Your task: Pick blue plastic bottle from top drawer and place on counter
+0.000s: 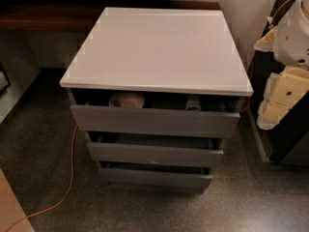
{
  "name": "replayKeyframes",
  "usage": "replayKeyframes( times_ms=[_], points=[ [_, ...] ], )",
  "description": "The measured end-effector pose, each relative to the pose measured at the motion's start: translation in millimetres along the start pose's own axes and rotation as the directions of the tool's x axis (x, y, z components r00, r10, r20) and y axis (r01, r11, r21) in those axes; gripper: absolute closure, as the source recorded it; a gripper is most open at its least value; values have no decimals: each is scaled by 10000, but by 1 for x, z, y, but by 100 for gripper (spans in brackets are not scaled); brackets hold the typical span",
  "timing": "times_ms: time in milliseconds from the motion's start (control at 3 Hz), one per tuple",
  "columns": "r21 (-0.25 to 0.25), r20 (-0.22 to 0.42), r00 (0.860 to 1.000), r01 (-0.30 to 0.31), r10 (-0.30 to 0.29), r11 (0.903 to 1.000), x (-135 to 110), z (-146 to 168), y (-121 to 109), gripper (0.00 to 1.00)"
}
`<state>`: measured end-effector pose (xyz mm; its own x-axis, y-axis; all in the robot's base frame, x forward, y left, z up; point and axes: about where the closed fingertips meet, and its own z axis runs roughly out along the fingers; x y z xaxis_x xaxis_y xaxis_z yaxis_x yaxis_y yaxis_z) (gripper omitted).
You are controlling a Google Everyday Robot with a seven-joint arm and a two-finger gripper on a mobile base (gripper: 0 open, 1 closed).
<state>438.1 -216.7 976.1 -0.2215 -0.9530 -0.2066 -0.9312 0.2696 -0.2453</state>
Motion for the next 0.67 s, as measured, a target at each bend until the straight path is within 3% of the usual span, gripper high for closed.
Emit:
replayKeyframes(
  times_ms=[667],
  points=[
    [-334,260,9996,82,-73,9994,-4,18,7,0]
  ],
)
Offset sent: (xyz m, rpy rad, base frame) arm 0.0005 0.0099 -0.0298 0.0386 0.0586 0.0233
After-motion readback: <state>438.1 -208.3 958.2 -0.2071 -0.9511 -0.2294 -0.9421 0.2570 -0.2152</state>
